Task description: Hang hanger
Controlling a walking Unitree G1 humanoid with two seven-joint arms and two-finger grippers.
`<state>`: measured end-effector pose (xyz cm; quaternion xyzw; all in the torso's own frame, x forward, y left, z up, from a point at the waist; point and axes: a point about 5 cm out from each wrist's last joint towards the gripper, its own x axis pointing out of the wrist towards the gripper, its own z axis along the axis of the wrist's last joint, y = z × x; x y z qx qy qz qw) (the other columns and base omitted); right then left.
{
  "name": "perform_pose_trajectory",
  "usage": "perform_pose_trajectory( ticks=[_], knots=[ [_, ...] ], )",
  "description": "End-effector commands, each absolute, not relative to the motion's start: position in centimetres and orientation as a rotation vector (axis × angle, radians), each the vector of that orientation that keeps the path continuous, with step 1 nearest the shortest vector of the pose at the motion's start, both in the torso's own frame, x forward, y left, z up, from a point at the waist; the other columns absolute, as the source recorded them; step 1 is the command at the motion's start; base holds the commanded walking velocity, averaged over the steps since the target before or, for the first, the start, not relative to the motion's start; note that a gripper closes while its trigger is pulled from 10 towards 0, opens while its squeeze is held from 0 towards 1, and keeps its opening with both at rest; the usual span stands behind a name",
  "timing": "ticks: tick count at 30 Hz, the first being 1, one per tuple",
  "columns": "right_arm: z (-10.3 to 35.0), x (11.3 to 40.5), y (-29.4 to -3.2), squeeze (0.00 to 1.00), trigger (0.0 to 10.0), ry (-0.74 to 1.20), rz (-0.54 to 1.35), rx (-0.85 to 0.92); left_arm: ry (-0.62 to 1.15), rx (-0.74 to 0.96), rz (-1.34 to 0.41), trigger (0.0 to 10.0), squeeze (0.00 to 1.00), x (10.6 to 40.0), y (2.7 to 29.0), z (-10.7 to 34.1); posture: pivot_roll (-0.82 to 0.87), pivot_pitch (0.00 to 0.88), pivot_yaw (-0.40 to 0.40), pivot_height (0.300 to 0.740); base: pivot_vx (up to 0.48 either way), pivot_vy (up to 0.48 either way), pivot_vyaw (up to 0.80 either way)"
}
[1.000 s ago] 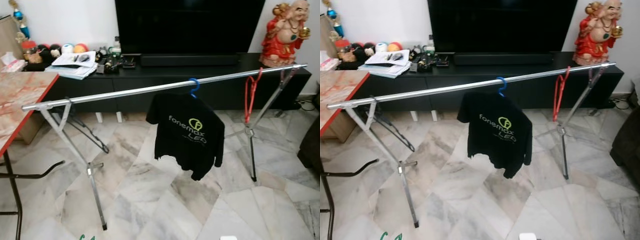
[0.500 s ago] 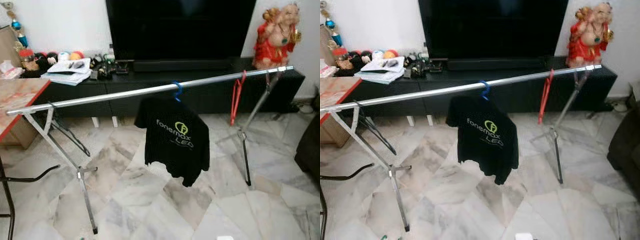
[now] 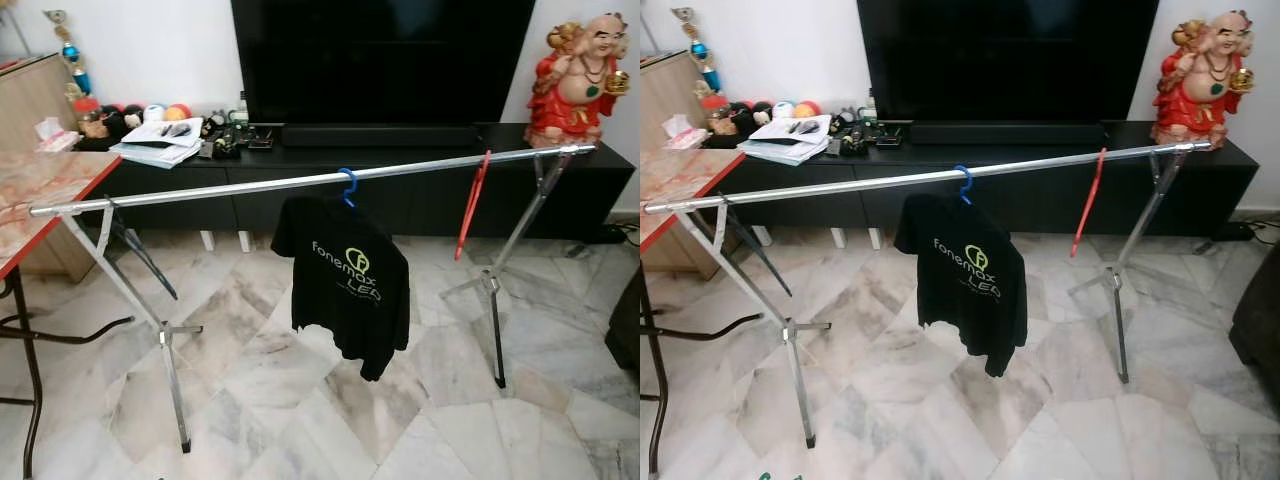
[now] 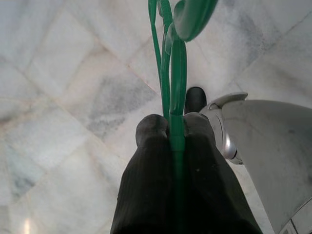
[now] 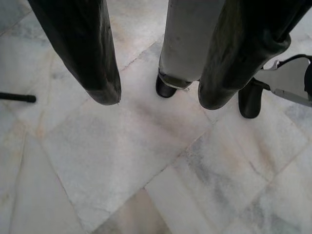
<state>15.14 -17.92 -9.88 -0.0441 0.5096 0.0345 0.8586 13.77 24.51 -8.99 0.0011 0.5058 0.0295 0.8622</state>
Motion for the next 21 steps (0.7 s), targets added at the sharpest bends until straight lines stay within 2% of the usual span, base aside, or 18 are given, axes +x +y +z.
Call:
perform_pose_trajectory(
  ticks=[1, 10, 15, 21],
  knots=[
    [-9.8, 15.4, -17.1, 0.0, 10.0, 1.068, 0.09, -0.085, 1.069, 0.01, 0.096, 10.0, 0.0, 13.5, 25.4, -8.9, 0.03, 0.0, 0.033, 0.74, 0.341, 0.0, 0.0],
    [-9.6, 16.1, -16.9, 0.0, 10.0, 1.046, 0.076, -0.077, 1.073, 0.016, 0.066, 10.0, 0.0, 14.2, 25.3, -8.7, 0.0, 0.0, 0.058, 0.74, 0.357, 0.0, 0.0],
    [-10.2, 14.6, -17.0, 0.0, 10.0, 1.088, 0.096, -0.103, 1.065, 0.008, 0.069, 10.0, 0.0, 14.0, 25.1, -8.8, 0.01, 0.0, 0.046, 0.74, 0.4, 0.0, 0.0],
    [-10.2, 14.5, -17.0, 0.0, 10.0, 1.095, 0.086, -0.094, 1.061, 0.005, 0.073, 10.0, 0.0, 13.8, 25.1, -8.9, 0.02, 0.0, 0.037, 0.74, 0.399, 0.0, 0.0]
  ],
)
